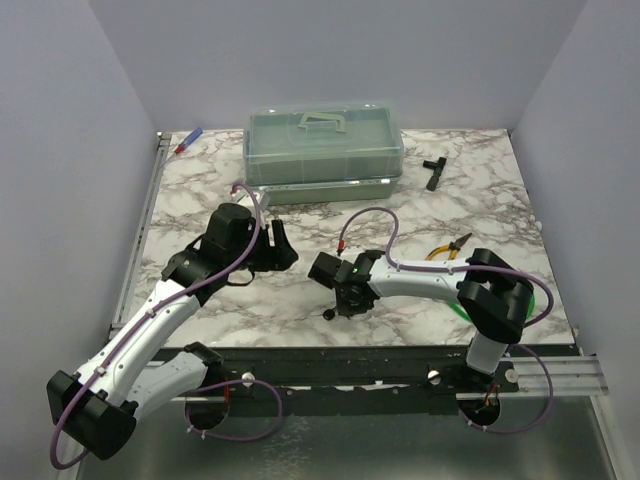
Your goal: Unlock with the key
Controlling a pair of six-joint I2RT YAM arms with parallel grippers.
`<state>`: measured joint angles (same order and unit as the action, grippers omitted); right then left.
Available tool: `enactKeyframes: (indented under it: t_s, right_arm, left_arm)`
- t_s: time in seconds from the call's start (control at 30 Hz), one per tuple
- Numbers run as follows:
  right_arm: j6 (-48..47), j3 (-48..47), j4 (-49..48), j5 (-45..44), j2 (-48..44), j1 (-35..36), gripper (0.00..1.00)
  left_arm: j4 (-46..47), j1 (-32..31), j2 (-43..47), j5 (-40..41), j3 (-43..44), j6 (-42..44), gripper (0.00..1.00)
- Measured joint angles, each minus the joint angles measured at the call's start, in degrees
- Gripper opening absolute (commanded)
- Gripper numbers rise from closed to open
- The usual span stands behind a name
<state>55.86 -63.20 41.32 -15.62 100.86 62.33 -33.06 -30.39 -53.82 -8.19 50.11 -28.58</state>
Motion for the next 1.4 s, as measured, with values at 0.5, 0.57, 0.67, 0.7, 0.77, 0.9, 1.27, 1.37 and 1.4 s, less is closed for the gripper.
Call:
enactKeyframes:
  t_s: [0.5,0.57,0.67,0.7,0.77,0.9,1.27,1.37,1.4]
  right_arm:
    - [0.00,4.63,-4.72,-2.19,-7.67,0.00,0.00]
    - [-0.04,5.25,-5.55,-2.38,-8.57,0.00,0.00]
    - [-0.48,6.58,-6.82,-2.62,-10.45,0.00,0.00]
    - [-0.59,6.86,-7.15,-2.69,-10.93,0.00,0.00]
    - [-1.07,7.74,-8.09,-2.91,-12.24,0.00,0.00]
    - [-2.19,9.40,-9.70,-3.10,-14.99,0.00,0.00]
    - [-5.38,14.03,-15.08,-3.21,-22.60,0.00,0.00]
    - [-6.23,14.67,-16.48,-3.21,-23.67,0.00,0.00]
    - [-6.51,14.84,-17.00,-3.19,-23.91,0.00,0.00]
  left_arm:
    - [5.73,0.00,-1.44,-6.80,-5.38,-9.40,0.68]
    - [7.15,0.00,-2.29,-7.67,-6.14,-10.69,0.67]
    - [10.54,0.00,-4.07,-9.20,-7.65,-13.18,0.67]
    - [11.85,0.00,-4.72,-9.77,-8.15,-14.05,0.66]
    - [14.95,0.00,-6.51,-10.99,-9.09,-15.78,0.66]
    - [21.75,0.00,-11.67,-14.08,-10.93,-19.02,0.64]
    - [37.11,-2.62,-22.93,-20.98,-12.52,-24.61,0.60]
    - [39.28,-4.26,-25.64,-21.62,-12.35,-25.09,0.60]
    - [39.71,-4.66,-26.29,-21.77,-12.28,-25.24,0.60]
